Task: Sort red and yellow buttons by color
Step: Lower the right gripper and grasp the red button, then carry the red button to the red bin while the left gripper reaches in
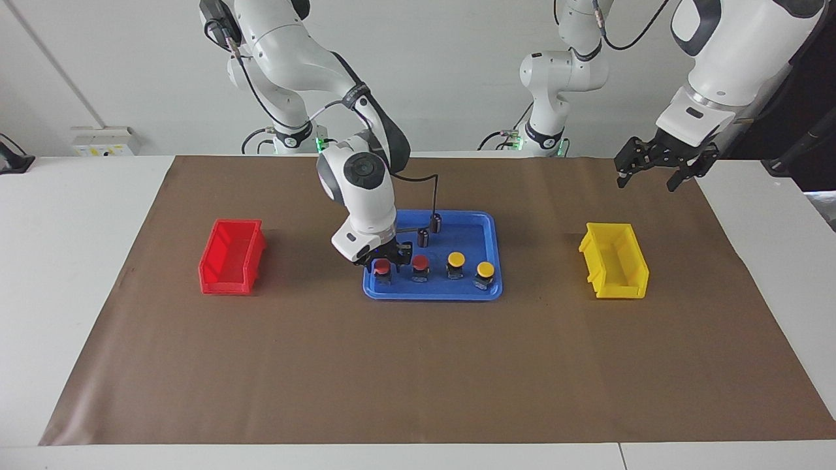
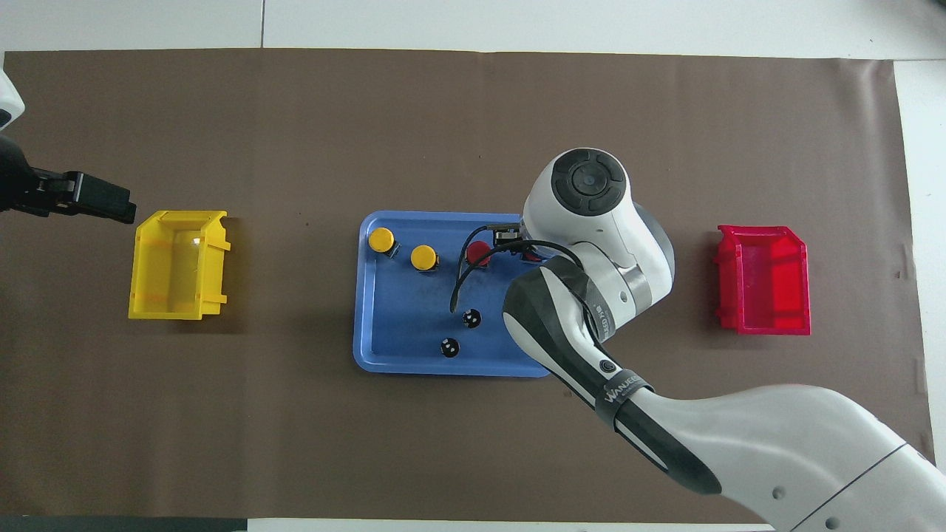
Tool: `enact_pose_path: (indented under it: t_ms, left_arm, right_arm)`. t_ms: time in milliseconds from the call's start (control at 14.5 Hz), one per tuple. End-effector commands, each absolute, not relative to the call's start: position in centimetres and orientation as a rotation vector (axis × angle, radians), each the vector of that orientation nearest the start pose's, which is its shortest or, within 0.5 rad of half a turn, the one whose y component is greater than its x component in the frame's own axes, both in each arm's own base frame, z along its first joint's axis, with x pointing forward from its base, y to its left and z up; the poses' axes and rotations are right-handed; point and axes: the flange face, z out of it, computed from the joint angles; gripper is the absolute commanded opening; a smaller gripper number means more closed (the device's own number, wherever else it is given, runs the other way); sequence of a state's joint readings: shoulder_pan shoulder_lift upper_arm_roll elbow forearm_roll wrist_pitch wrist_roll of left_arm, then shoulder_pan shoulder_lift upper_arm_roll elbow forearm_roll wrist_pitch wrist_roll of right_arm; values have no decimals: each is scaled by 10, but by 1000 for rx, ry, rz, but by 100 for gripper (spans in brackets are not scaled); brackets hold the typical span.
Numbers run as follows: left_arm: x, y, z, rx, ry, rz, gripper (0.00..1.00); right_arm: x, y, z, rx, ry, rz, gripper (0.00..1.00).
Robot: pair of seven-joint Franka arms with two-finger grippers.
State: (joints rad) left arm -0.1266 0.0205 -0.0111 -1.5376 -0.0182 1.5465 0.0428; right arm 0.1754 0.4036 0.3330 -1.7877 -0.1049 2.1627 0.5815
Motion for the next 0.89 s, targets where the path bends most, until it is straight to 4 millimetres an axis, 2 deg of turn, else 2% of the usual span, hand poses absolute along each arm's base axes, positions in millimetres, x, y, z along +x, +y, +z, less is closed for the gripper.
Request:
enact_pose_path:
  t_ms: [0,69,206,275,344,413,481,550,619,688,825]
  left_arm:
    - [544,-76,628,-3161,305,31,100]
    - [544,-76,628,-3161,305,31,100]
    - [544,-76,628,-3161,303,31,100]
    - [544,-76,628,-3162,300,31,100]
    - [542,-84,628,-3158,332,34,100]
    - [542,-91,628,-3167,328,23,100]
    - [538,-102,618,-3173,277,6,100]
    - [530,-135,603,-3189,219,-96,100]
    - [520,-164,578,-3201,176,-153,100]
    - [516,-182,556,-3206,169,-164,100]
    - [507,-207,530,-3203,204,-127,100]
  right_arm:
    - [574,292,346,-3120,74,23,24]
    - [586,289,364,-3111,98,21,18]
    - [614,264,415,-3127,74,61,17]
    - [620,245,435,-3133,6,71,17]
    - [623,202,465,-3123,-48,68,17]
    - [618,165,487,-3107,-96,102,17]
    - [611,124,499,-3100,-173,174,19]
    - [603,80,503,-3089,-228,254,23]
    - [598,39,496,-3066,-253,311,23]
    - [590,4,485,-3051,-273,339,23]
    - [570,-24,460,-3050,-293,353,23]
